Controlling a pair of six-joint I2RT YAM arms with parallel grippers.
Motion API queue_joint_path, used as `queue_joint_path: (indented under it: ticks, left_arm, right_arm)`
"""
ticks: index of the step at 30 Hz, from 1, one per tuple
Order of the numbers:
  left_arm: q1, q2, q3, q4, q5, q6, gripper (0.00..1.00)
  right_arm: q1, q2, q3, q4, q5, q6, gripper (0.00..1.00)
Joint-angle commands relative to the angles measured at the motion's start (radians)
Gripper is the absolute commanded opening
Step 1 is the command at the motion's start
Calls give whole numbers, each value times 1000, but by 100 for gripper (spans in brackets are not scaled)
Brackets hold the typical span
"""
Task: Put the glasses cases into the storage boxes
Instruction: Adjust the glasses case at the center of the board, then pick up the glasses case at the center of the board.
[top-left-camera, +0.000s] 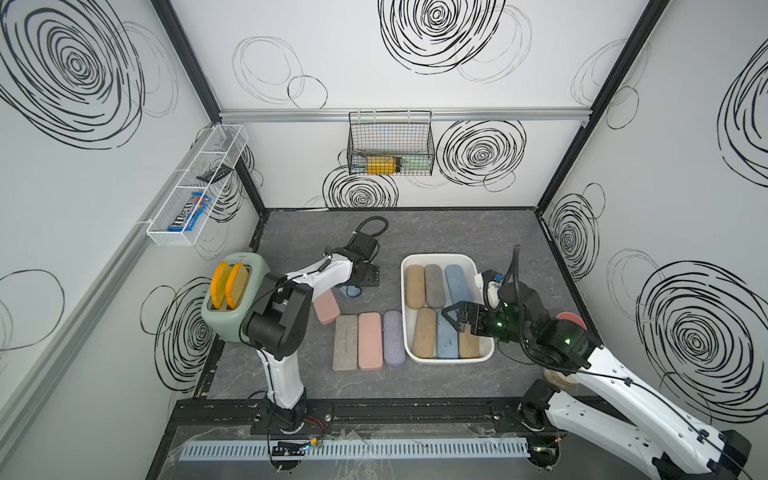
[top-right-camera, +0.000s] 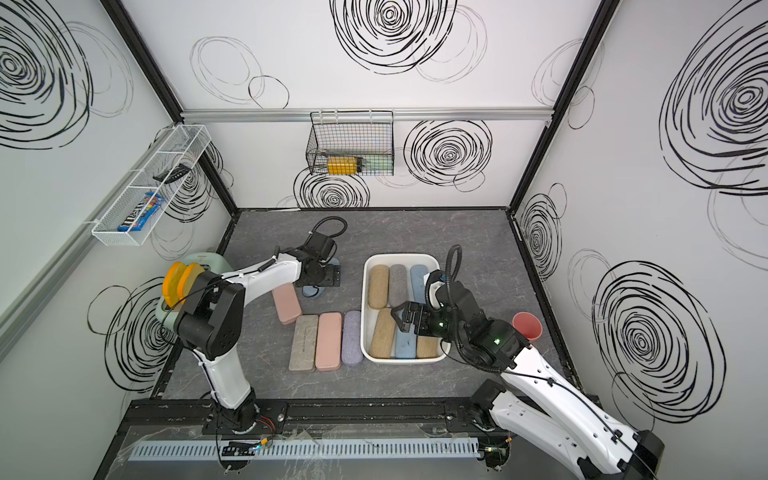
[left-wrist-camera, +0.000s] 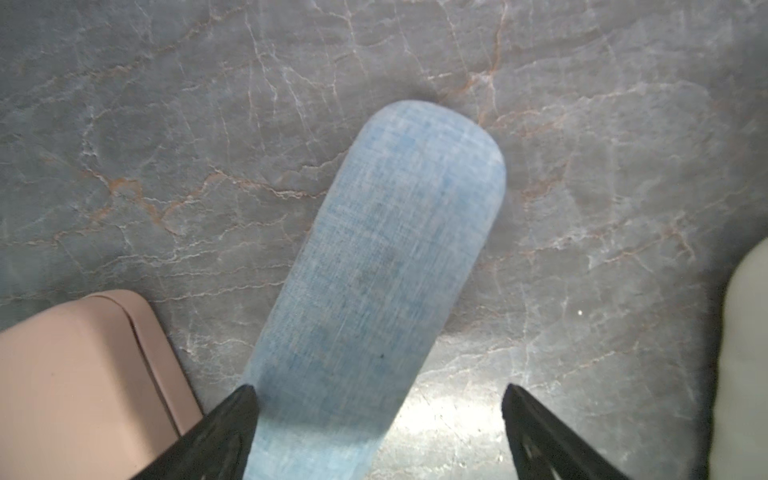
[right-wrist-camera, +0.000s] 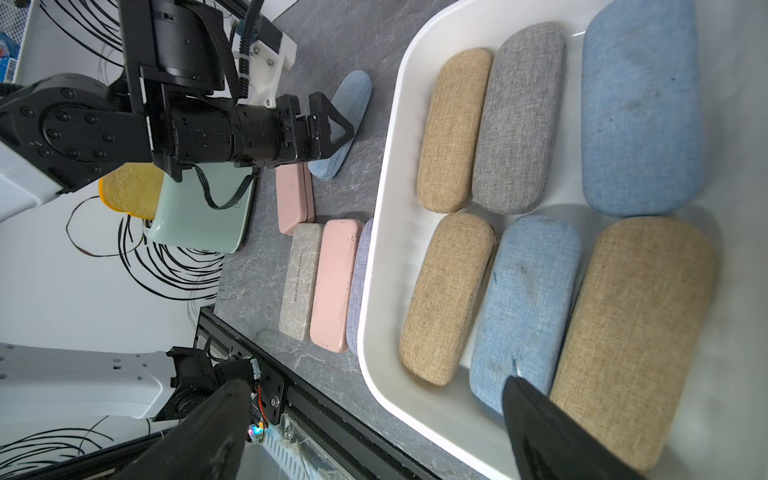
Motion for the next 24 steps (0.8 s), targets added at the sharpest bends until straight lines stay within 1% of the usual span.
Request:
queue_joint_path:
  ticks: [1, 4, 8, 14, 17, 20, 24]
  left_arm:
    - [17, 46, 49, -42, -51, 40, 96]
    - [42, 50, 31, -26, -33, 26, 96]
    - [80, 52, 3, 12, 53, 5, 96]
    - [101, 81, -1, 48, 160, -9, 100]
    - [102, 99, 8, 49, 175, -9, 96]
    - [103, 107, 11, 45, 176, -9, 88]
    - [95, 92, 5, 45, 147, -9, 82]
  right_arm:
    - [-1, -22, 22, -10, 20, 5, 99]
    - [-1, -28, 20, -10, 15, 9, 100]
    - [-2, -33, 10, -19, 25, 6, 99]
    - [-1, -28, 13, -14, 20, 10, 93]
    - [-1, -40, 6, -22, 30, 9, 92]
    - [-1, -42, -6, -18, 22, 12, 88]
    - [-1, -40, -24, -6, 24, 15, 84]
